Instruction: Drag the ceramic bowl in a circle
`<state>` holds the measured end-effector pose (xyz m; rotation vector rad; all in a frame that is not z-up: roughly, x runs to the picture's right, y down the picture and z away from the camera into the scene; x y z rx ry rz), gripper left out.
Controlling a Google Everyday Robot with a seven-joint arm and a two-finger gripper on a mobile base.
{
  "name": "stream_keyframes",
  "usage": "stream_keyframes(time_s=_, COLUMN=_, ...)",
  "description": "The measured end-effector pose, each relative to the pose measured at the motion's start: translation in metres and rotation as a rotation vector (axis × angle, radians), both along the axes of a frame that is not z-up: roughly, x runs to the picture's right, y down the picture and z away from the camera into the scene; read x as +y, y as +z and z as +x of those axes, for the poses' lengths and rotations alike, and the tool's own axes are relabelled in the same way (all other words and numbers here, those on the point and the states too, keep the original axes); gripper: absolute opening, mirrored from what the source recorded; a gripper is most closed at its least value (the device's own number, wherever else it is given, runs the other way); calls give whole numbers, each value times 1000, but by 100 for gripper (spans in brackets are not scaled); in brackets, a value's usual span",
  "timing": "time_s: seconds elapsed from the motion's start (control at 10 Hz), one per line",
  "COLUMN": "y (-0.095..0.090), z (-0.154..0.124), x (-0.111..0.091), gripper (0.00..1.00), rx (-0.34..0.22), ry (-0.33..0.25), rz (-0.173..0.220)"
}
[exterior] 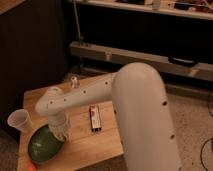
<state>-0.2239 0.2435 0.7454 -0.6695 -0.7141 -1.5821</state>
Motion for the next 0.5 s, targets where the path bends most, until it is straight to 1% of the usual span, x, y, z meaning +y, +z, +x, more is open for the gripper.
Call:
stream_keyframes(time_s=0.1, y=16, z=-3, x=-2, gripper=14, rx=11, ry=0, rz=3)
stream_keyframes(time_s=0.2, y=36, z=0, x=-8, gripper=14, rx=28, ry=8, rz=4)
stream_keyframes(time_s=0.3, y=51, z=5, x=-20, gripper=14, rx=47, ry=26, rz=8)
stream_keyframes(time_s=0.4, y=62, z=12, x=-31, gripper=14, rx=65, ry=41, rz=19)
stream_keyframes(time_s=0.5, y=72, z=22, x=-47, gripper=14, rx=89, ry=67, rz=38)
